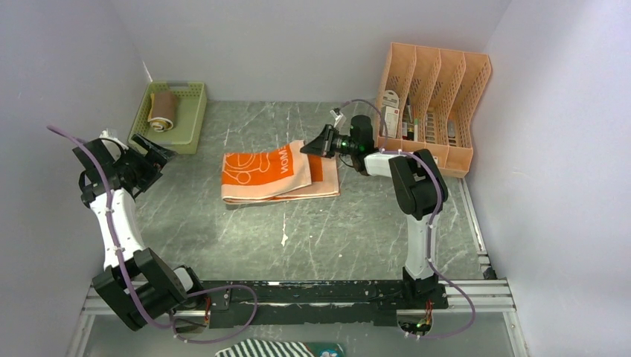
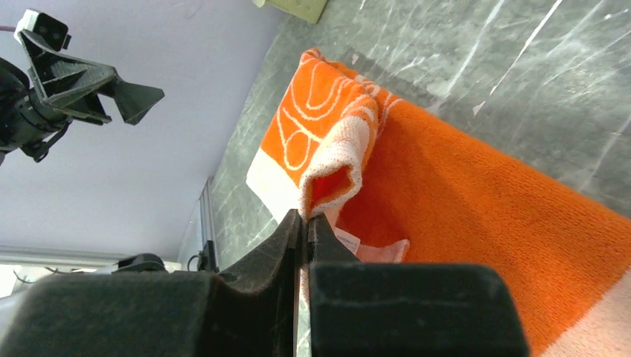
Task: Roll the towels
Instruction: Fold the towel at the center of the board.
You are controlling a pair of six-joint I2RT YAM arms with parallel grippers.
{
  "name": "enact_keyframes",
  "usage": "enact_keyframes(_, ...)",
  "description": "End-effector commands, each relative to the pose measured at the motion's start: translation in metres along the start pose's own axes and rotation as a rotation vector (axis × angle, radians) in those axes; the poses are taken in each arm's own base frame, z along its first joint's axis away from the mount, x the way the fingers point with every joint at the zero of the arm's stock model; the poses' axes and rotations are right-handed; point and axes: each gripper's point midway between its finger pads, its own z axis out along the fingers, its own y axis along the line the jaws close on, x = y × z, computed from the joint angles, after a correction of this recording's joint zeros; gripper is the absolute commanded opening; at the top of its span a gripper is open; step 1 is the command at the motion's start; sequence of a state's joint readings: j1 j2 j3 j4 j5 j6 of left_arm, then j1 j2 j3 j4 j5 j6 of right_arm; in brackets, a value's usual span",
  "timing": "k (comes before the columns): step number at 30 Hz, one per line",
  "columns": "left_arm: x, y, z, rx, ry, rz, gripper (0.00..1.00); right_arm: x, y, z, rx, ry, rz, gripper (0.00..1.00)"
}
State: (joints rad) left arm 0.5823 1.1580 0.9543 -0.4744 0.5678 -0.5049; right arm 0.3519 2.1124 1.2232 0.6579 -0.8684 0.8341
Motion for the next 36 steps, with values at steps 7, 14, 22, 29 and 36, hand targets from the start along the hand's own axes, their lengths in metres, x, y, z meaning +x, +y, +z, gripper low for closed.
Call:
enact_keyframes(7, 0.003, -0.003, 0.007, -0.005, 0.002, 0.030, 0.99, -0.010, -0.029, -0.029, 0.100, -0.021, 0.000, 0.00)
enact_keyframes(14, 0.005, -0.001, 0.008, -0.012, 0.010, 0.032, 0.99, 0.005, -0.070, -0.046, 0.319, 0.000, 0.060, 0.00)
enact_keyframes(22, 0.007, 0.000, 0.010, -0.010, 0.015, 0.035, 0.99, -0.006, -0.074, -0.061, 0.460, -0.033, 0.067, 0.00)
enact_keyframes(29, 0.009, 0.000, 0.011, -0.003, 0.018, 0.030, 0.99, -0.031, -0.020, -0.057, 0.408, -0.103, 0.044, 0.00)
enact_keyframes(36, 0.013, 0.002, 0.013, -0.002, 0.031, 0.034, 0.99, -0.022, 0.017, -0.023, 0.394, -0.094, 0.076, 0.00)
